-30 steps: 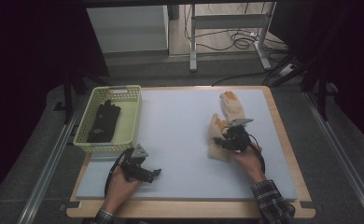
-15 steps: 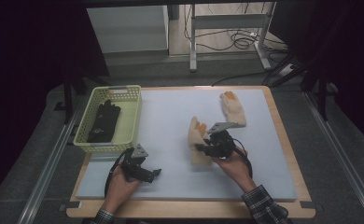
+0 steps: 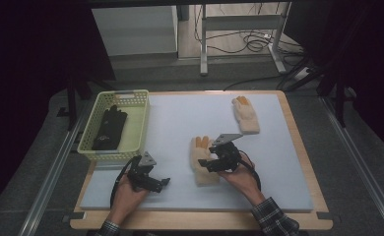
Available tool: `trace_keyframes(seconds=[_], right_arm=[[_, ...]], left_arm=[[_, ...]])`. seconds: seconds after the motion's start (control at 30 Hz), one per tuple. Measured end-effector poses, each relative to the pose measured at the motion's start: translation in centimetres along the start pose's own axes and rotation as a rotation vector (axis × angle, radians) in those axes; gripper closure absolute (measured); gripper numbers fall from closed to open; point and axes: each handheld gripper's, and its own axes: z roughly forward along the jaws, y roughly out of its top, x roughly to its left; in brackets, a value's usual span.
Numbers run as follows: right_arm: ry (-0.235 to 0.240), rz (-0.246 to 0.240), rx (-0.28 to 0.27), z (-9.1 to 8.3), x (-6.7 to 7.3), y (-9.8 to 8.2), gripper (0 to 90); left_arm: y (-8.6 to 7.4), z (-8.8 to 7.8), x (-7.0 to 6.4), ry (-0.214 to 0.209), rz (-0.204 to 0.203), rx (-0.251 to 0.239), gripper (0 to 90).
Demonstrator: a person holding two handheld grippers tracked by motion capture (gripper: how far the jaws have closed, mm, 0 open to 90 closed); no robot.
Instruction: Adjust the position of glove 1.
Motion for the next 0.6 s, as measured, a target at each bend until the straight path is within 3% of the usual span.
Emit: trace_keyframes(seconds=[0.03, 0.07, 0.1, 0.13, 0.17, 0.23, 0.43, 0.6], right_arm=[[-0.005, 0.005, -0.003, -0.4, -0.3, 0.0, 38.6], [-0.028, 0.005, -0.002, -1.1, -0.8, -0.3, 49.2], [-0.028, 0.005, -0.002, -1.1, -0.8, -0.3, 49.2], [-0.040, -0.003, 0.012, -1.7, -1.2, -0.9, 63.2], [-0.040, -0.003, 0.012, -1.7, -1.2, -0.9, 63.2], [-0.055, -0.009, 0.046, -2.2, -1.7, -2.2, 75.5], [-0.033, 0.002, 0.075, -1.9, -1.6, -4.5, 80.5], [0.016, -0.020, 0.079, -1.1, -0.4, -5.2, 80.5]], left_arm=[[0.0, 0.0, 0.0, 0.000, 0.000, 0.000, 0.0], [0.0, 0.0, 0.0, 0.000, 0.000, 0.000, 0.0], [0.0, 0.0, 0.0, 0.000, 0.000, 0.000, 0.0], [0.0, 0.0, 0.0, 0.000, -0.001, 0.000, 0.0], [0.0, 0.0, 0.0, 0.000, 0.000, 0.000, 0.0], [0.0, 0.0, 0.0, -0.001, -0.006, 0.000, 0.0], [0.0, 0.0, 0.0, -0.001, -0.002, 0.000, 0.0], [0.0, 0.0, 0.0, -0.001, -0.002, 0.000, 0.0]])
